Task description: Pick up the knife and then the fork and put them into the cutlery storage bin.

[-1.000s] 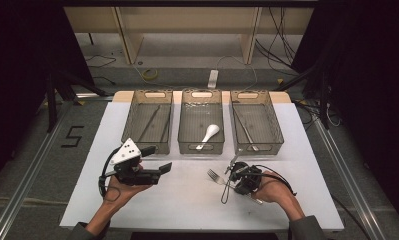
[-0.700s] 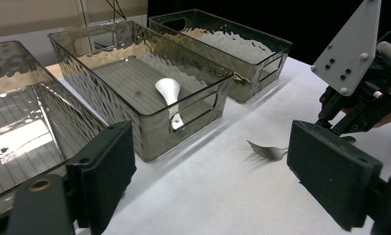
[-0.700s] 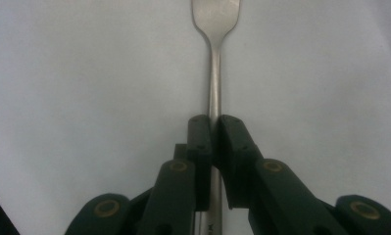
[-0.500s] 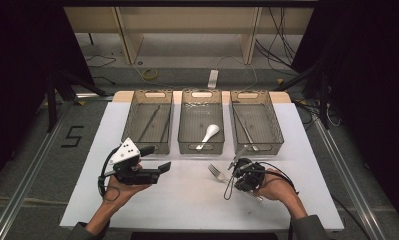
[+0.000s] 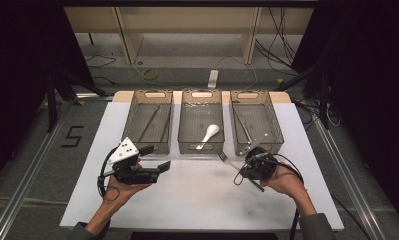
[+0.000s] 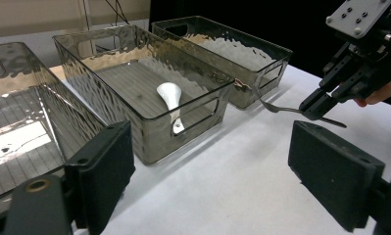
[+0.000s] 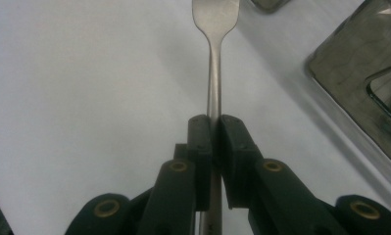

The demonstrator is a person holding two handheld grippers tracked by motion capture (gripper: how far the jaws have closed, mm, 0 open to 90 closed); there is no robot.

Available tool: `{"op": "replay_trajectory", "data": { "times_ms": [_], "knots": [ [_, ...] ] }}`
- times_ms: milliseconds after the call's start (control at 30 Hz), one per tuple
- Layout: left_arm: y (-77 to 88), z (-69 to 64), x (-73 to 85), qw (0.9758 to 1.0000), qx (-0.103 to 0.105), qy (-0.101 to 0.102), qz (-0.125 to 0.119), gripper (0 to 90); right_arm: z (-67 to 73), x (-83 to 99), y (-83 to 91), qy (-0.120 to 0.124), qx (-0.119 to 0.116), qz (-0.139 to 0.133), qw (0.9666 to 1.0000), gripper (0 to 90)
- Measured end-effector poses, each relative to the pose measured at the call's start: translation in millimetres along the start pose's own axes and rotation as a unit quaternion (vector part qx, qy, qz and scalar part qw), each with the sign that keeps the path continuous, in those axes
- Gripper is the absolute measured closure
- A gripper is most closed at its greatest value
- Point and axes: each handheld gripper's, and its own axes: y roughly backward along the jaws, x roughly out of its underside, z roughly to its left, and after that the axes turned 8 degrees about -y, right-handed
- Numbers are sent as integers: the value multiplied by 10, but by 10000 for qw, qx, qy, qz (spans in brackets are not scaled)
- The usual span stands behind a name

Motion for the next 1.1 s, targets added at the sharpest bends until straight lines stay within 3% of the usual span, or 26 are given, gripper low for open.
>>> {"op": "replay_trajectory", "data": {
  "times_ms": [400, 700, 1100],
  "knots": [
    [4, 22, 2, 9999, 2, 122, -76, 156, -170, -47, 190, -249, -41, -490, 9985, 843],
    [18, 33, 1, 9998, -33, 155, -139, 156, -321, -182, 315, -450, 101, -795, 9958, 843],
    [25, 31, -3, 9997, -43, 150, -182, 156, -600, -539, 468, -903, 382, -1189, 9880, 843]
  ]
}}
